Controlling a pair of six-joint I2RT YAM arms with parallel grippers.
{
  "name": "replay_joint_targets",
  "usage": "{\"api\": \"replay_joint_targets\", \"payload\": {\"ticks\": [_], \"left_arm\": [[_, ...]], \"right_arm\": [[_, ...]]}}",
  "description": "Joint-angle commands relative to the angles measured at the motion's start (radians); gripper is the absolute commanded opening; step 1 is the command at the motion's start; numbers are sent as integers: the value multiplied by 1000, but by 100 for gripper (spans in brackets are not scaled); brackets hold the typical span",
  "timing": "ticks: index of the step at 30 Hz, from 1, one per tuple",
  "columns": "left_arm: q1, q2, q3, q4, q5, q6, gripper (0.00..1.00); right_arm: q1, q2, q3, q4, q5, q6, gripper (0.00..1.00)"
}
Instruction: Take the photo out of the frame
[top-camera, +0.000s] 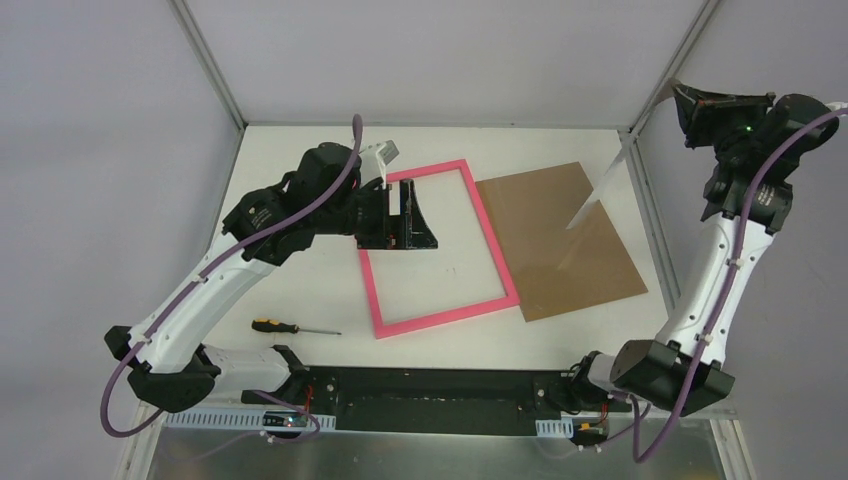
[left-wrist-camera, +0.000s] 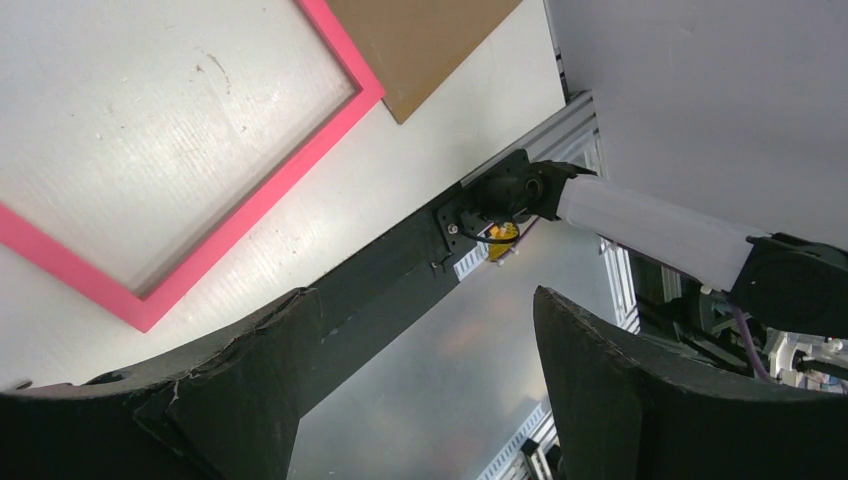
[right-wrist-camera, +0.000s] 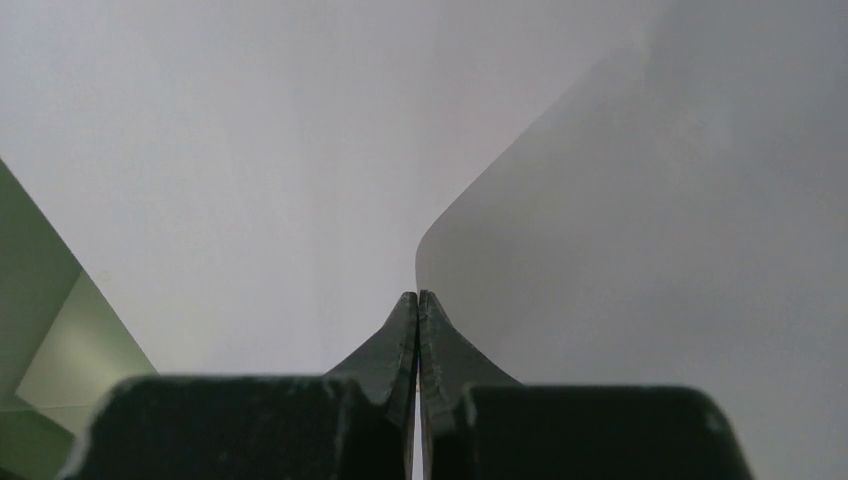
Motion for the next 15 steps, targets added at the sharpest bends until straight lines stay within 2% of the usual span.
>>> {"api": "replay_joint_targets", "payload": {"ticks": [1, 5, 15], "left_arm": [[12, 10, 54, -28, -45, 31, 80], [19, 39, 71, -38, -45, 30, 80], [21, 105, 131, -38, -37, 39, 80]], "right_arm": [[21, 26, -22, 152, 16, 89, 0], [70, 64, -15, 238, 33, 167, 0], [250, 197, 137, 309, 121, 272, 0]]}}
